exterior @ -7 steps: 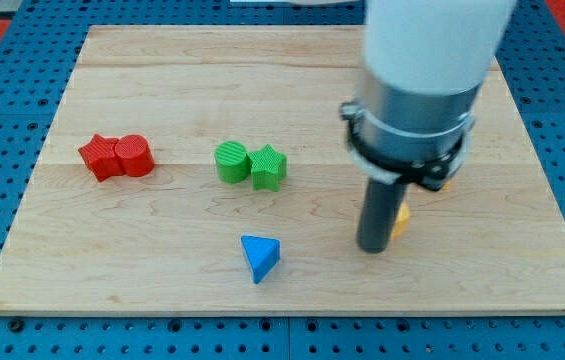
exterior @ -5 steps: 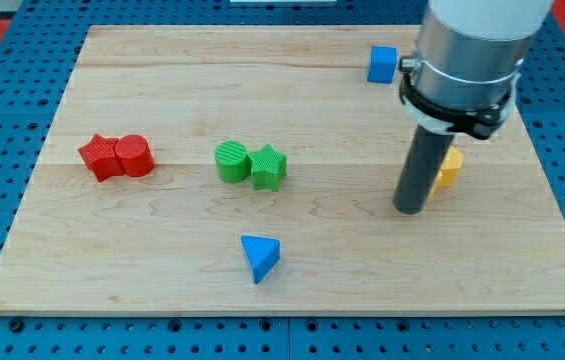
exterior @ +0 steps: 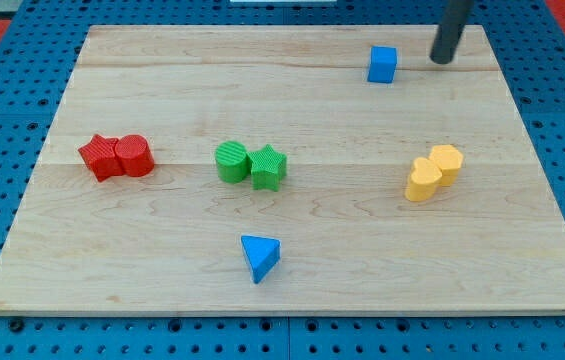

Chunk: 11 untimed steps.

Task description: Drag the blue cube to the left of the yellow heart

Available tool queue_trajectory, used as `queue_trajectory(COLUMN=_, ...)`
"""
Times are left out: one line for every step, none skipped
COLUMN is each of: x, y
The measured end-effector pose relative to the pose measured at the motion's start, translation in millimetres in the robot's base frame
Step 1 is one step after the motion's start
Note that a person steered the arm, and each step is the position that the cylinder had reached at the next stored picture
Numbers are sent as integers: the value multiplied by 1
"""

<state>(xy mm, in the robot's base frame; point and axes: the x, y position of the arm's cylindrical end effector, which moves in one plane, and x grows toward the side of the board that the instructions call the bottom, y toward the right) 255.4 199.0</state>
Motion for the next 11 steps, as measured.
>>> queue_trajectory(x=21, y=-79)
queue_trajectory(x=42, y=-125)
queue_trajectory(x=50, y=-141)
queue_trajectory(x=50, y=-151)
queue_trajectory(x=50, y=-152)
queue_trajectory(x=50, y=-152)
queue_trajectory(x=35, y=-152)
queue_trajectory(x=32, y=-167)
queue_trajectory(x=76, y=-167)
queue_trajectory(x=106, y=-165)
queue_trajectory(x=62, y=-150)
